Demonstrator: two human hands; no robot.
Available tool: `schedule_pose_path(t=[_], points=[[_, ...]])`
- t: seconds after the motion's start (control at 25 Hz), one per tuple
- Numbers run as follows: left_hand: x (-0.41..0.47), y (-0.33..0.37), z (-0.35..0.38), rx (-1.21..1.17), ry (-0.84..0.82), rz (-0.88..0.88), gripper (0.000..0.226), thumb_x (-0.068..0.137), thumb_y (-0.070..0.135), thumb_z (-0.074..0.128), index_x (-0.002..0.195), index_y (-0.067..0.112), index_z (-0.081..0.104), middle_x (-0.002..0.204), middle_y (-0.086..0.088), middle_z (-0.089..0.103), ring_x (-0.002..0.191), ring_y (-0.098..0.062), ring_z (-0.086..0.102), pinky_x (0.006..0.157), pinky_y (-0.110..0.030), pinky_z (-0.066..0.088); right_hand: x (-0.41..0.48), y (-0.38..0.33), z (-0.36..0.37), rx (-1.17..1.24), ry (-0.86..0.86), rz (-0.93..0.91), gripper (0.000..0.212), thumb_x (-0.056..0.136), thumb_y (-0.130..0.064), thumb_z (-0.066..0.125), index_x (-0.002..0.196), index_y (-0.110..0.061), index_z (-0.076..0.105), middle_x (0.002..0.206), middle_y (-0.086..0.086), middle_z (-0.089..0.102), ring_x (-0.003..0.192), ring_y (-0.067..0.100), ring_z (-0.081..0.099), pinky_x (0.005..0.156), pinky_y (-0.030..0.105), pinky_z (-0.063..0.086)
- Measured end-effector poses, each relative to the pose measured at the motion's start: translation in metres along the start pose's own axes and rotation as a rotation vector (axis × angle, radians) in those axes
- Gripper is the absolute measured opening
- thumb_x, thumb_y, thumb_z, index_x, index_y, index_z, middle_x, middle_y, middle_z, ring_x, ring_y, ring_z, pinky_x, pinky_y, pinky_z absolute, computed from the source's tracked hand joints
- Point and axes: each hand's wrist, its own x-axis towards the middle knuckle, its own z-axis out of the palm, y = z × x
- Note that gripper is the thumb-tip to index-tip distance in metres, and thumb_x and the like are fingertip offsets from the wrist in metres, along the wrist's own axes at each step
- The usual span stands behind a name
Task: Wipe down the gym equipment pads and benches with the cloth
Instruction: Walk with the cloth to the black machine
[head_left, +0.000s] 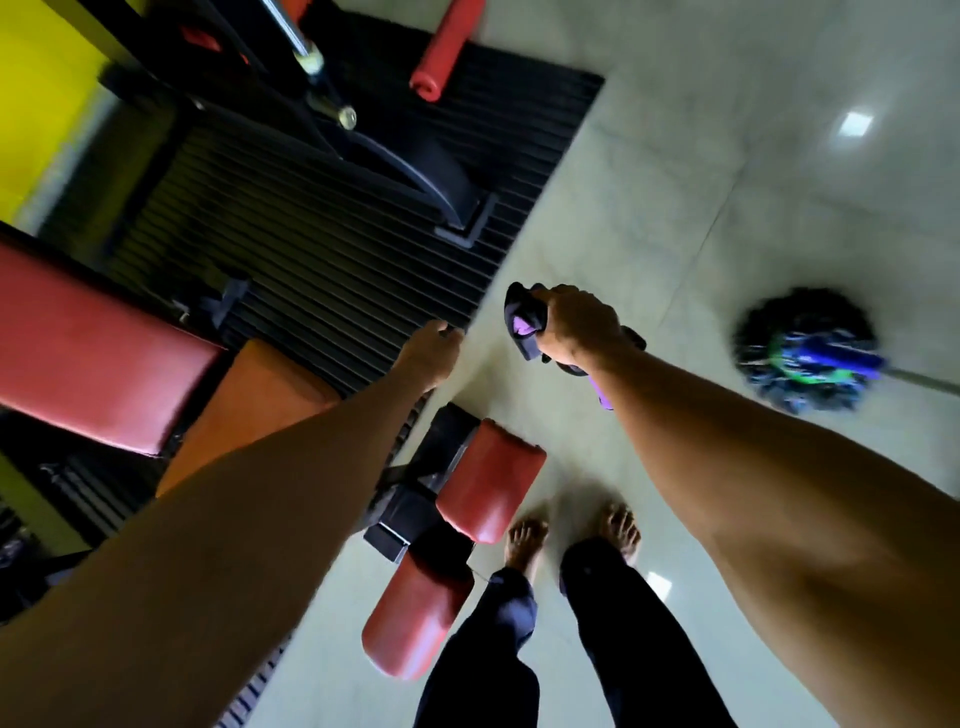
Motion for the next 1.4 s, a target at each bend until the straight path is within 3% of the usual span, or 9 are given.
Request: schedule_pose_path(t=[0.2,0.44,0.8,1.0,1.2,1.28,1.4], points=[[-0.024,0.078,-0.058,0.048,0.087,0.089,0.056,0.107,0.038,0.043,0.153,0.007,0.038,0.155,-0.018,0.044,0.141,-0.032,0.043,0.113,-0.035,0.035,-0.003,-0.01,-0.097,0.004,0.113,-0.048,0.045,0.09,-0.031,0.067,0.132,-0.021,0.057,0.123,0.013,0.064,0.117,0.036,0.062,0.088,0.04,0.05],[-0.078,0.168,-0.119,0.069,0.147,0.175,0.05,0.109,0.031,0.04,0.15,0.002,0.041,0.155,-0.02,0.042,0.141,-0.034,0.042,0.112,-0.037,0.035,-0.028,-0.034,-0.201,-0.026,0.209,-0.073,0.043,0.09,-0.026,0.065,0.133,-0.024,0.059,0.126,0.012,0.067,0.119,0.034,0.064,0.094,0.042,0.054],[-0.106,0.228,-0.222,-0.019,0.254,0.206,0.051,0.107,0.031,0.043,0.151,0.006,0.041,0.154,-0.018,0.043,0.141,-0.032,0.042,0.112,-0.033,0.035,-0.032,-0.104,-0.334,-0.101,0.22,-0.151,0.048,0.093,-0.03,0.062,0.14,-0.026,0.053,0.13,0.011,0.065,0.12,0.035,0.063,0.093,0.042,0.053],[-0.089,0.268,-0.282,0.023,0.33,0.215,0.051,0.107,0.032,0.042,0.151,0.006,0.042,0.156,-0.022,0.04,0.143,-0.036,0.039,0.114,-0.036,0.032,-0.001,-0.123,-0.407,-0.137,0.234,-0.146,0.045,0.093,-0.027,0.06,0.137,-0.023,0.054,0.129,0.012,0.062,0.117,0.037,0.062,0.085,0.037,0.046],[-0.052,0.329,-0.33,-0.069,0.327,0.277,0.05,0.106,0.034,0.045,0.148,0.006,0.044,0.148,-0.019,0.05,0.134,-0.034,0.05,0.105,-0.033,0.041,0.031,-0.134,-0.479,-0.118,0.314,-0.139,0.044,0.095,-0.026,0.06,0.138,-0.021,0.052,0.136,0.013,0.047,0.117,0.041,0.06,0.088,0.041,0.047],[-0.038,0.354,-0.341,-0.065,0.322,0.299,0.052,0.104,0.036,0.046,0.148,0.007,0.045,0.147,-0.018,0.051,0.134,-0.034,0.05,0.107,-0.036,0.04,0.043,-0.132,-0.503,-0.11,0.345,-0.138,0.044,0.096,-0.024,0.06,0.139,-0.019,0.05,0.138,0.014,0.041,0.117,0.042,0.059,0.092,0.044,0.048],[-0.013,0.398,-0.353,-0.063,0.299,0.322,0.052,0.105,0.036,0.047,0.149,0.008,0.043,0.152,-0.017,0.047,0.138,-0.033,0.045,0.112,-0.038,0.038,0.069,-0.122,-0.542,-0.1,0.361,-0.129,0.045,0.095,-0.022,0.06,0.139,-0.017,0.051,0.136,0.015,0.051,0.121,0.04,0.058,0.095,0.045,0.049]])
